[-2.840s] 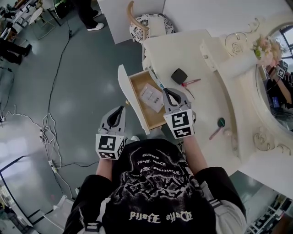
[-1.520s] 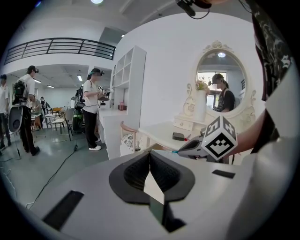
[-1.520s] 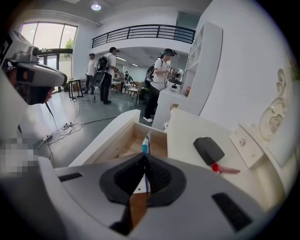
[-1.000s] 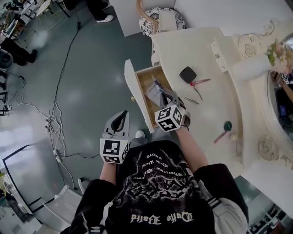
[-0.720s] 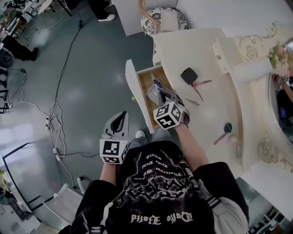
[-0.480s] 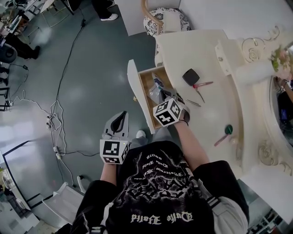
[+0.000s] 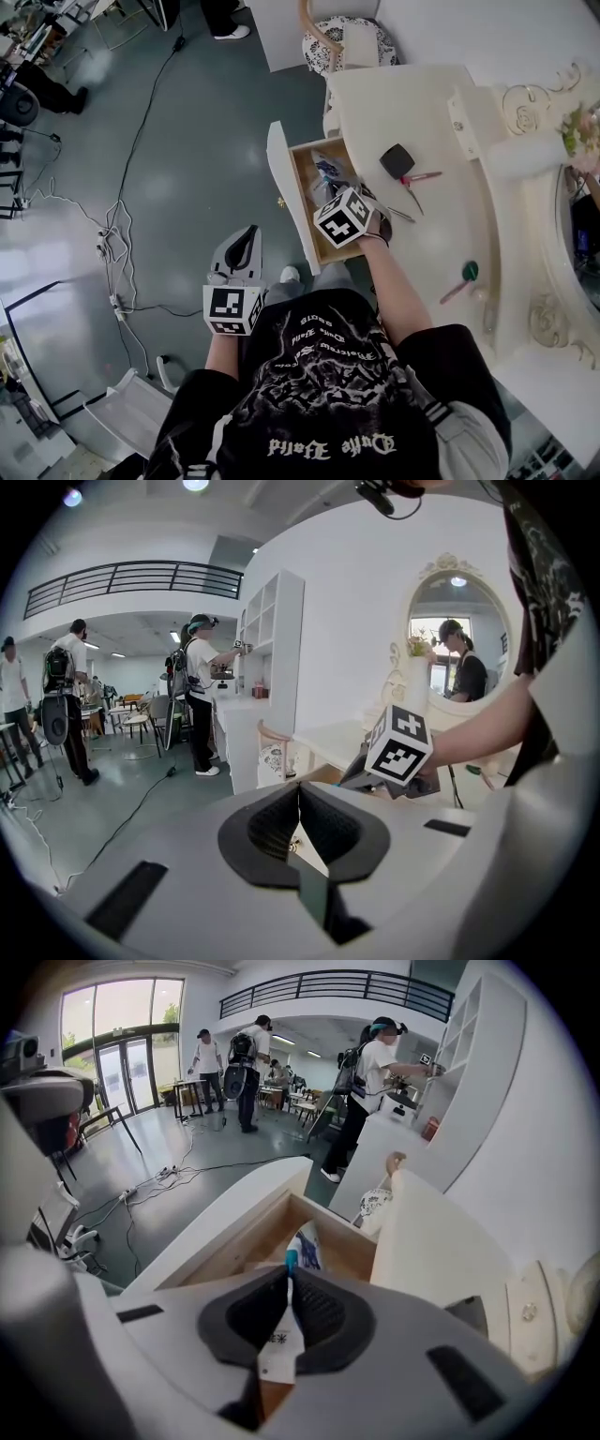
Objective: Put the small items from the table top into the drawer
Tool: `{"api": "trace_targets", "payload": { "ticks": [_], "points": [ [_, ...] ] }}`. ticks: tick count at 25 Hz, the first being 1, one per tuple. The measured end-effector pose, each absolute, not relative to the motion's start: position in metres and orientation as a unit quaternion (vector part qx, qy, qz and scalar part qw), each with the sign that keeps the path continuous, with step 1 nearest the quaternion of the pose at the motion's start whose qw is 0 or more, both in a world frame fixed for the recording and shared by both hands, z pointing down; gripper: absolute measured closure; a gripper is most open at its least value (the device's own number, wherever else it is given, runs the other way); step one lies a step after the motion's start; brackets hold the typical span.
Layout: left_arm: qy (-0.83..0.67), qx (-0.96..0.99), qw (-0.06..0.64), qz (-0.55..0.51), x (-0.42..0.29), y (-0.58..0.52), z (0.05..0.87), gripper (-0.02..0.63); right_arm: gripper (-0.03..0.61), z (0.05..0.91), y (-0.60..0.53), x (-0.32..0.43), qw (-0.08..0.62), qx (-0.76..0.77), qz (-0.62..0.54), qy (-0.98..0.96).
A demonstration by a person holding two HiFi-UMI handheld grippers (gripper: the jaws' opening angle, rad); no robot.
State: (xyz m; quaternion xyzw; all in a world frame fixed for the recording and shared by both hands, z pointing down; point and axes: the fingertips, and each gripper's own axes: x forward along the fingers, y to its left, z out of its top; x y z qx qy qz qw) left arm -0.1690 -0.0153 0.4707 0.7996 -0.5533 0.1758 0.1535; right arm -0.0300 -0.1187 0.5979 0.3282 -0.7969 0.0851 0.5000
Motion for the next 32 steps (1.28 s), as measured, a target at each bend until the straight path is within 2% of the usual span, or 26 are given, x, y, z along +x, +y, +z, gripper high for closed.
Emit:
{"api": "trace_targets", "payload": {
  "ticks": [6, 15, 32],
  "points": [
    [-0.557, 0.799, 0.145, 0.175, -0.172, -0.019, 0.465, 0.598, 0.540, 0.603, -0.110, -0.038, 0.480, 0.319, 0.140, -0.805],
    [-0.560, 0.795, 0.150, 0.179, -0.178, -0.016, 0.469, 0.598, 0.526, 0.627, -0.098, -0.035, 0.494, 0.313, 0.193, -0.788],
    [-0.567, 0.787, 0.153, 0.188, -0.185, -0.011, 0.471, 0.598, 0.494, 0.649, -0.097, -0.025, 0.482, 0.345, 0.220, -0.774]
  ]
}}
